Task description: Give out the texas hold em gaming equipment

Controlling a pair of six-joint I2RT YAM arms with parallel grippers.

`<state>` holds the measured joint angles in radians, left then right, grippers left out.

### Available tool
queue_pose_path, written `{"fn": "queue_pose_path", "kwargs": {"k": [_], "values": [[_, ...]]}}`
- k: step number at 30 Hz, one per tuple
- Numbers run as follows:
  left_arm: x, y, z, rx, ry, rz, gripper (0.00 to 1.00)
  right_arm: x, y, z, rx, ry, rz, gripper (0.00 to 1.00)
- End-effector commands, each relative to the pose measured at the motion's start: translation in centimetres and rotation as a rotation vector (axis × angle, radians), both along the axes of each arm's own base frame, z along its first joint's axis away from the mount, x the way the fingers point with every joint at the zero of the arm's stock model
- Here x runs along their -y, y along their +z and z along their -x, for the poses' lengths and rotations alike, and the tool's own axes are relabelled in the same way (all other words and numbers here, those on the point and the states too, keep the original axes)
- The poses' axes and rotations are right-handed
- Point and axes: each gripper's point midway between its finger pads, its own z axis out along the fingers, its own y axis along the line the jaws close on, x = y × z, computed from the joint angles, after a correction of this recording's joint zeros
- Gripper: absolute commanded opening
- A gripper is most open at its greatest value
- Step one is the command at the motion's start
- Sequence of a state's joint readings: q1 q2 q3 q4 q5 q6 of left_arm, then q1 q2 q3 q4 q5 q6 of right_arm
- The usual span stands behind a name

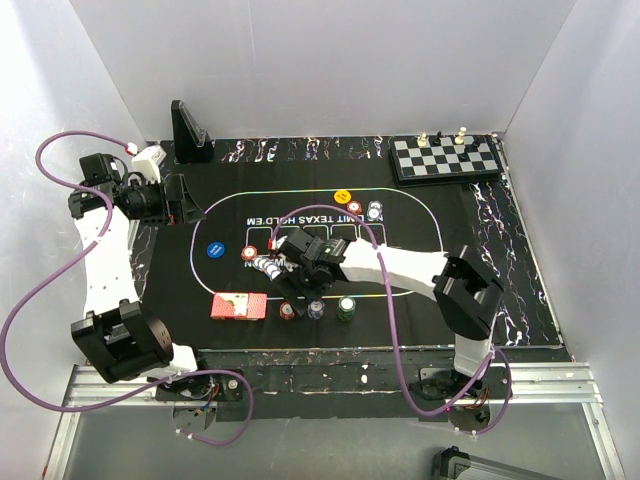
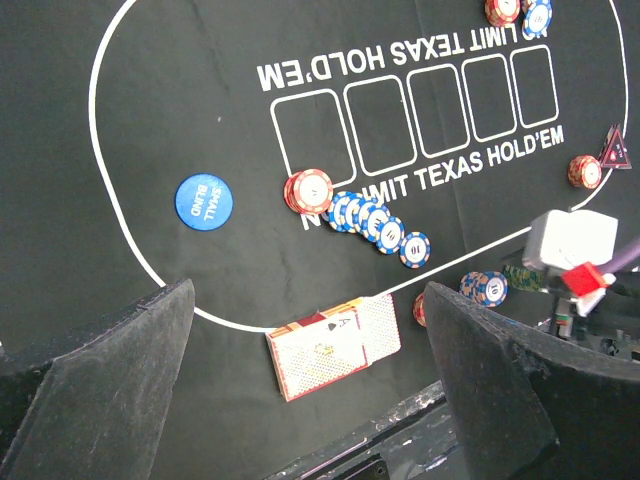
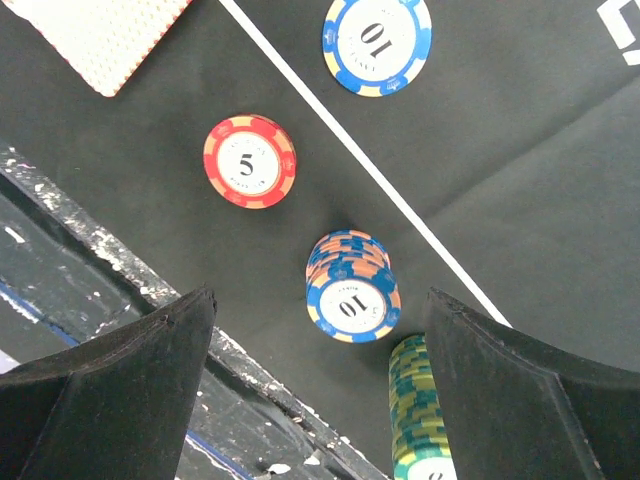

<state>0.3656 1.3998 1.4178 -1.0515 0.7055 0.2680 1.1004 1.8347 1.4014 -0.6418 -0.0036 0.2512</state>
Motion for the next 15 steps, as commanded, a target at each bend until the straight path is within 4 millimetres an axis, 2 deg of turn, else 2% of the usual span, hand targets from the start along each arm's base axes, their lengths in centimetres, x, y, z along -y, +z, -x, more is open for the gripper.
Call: {"fn": "queue_pose_path", "kwargs": {"k": [1, 7, 15], "values": [[0.3, 1.2, 0.8, 0.032, -0.003, 0.002, 1.00, -0.6, -2.1, 0.8, -0.050, 0.032, -0.005, 0.91], [0.3, 1.1, 0.7, 0.031, -0.004, 0.004, 1.00, -0.3, -3.9, 1.4, -0.080, 0.033, 0.016, 0.92], [0.2, 1.3, 0.6, 0.034, 0.000, 0.004, 1.00, 0.2, -4.3, 1.4, -0.078, 0.021, 0.030, 0.77]]}}
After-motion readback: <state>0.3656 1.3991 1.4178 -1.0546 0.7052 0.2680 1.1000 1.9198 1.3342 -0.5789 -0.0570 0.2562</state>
